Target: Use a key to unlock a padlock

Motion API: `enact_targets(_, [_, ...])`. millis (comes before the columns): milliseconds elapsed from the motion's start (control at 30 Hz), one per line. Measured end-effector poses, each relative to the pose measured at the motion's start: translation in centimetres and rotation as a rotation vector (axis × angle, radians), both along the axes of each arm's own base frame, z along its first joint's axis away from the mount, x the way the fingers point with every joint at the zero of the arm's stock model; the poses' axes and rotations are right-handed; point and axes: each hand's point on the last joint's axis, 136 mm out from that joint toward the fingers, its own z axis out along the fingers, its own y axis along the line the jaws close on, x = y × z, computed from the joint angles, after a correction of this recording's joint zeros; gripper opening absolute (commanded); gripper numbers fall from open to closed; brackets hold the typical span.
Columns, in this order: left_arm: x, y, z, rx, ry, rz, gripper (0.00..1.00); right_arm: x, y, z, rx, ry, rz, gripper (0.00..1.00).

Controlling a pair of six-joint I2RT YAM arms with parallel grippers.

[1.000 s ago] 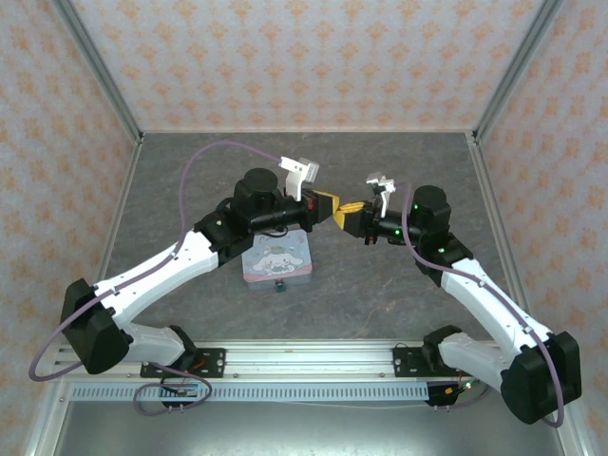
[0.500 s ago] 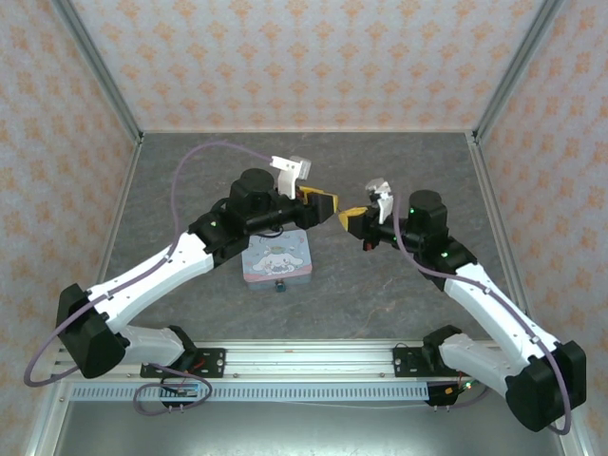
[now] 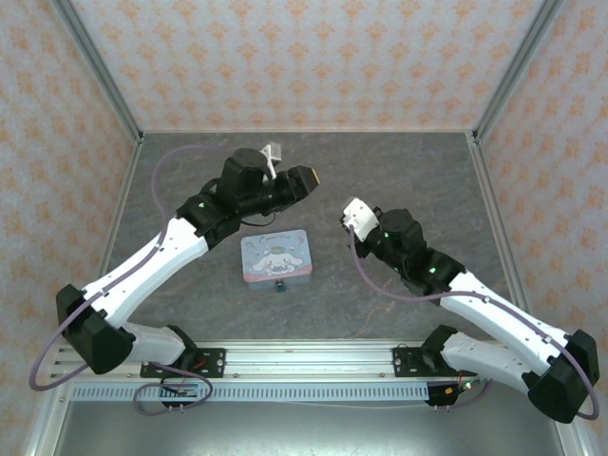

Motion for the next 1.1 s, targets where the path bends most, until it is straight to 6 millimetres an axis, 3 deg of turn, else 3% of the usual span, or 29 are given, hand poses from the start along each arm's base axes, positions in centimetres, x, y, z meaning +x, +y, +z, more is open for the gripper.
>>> enact_targets(333, [-0.6,-3.8,-4.5,-0.056,0.222,-0.033,0.48,0.6,0.2,1.5,-0.099,-0.147,-0.026,0.00])
enact_targets(633, [-0.9,-5.3,-4.9,-0.093,0.265,-0.055,0.38,1.1,0.6,0.6,-0.141,-0.151,-0.030,0.00])
enact_targets(1100, [-0.7,-5.8,-5.4,-0.102,0.282,-0.066,0.14,1.2,0.7,1.0,-0.130,-0.161,-0.033,0.00])
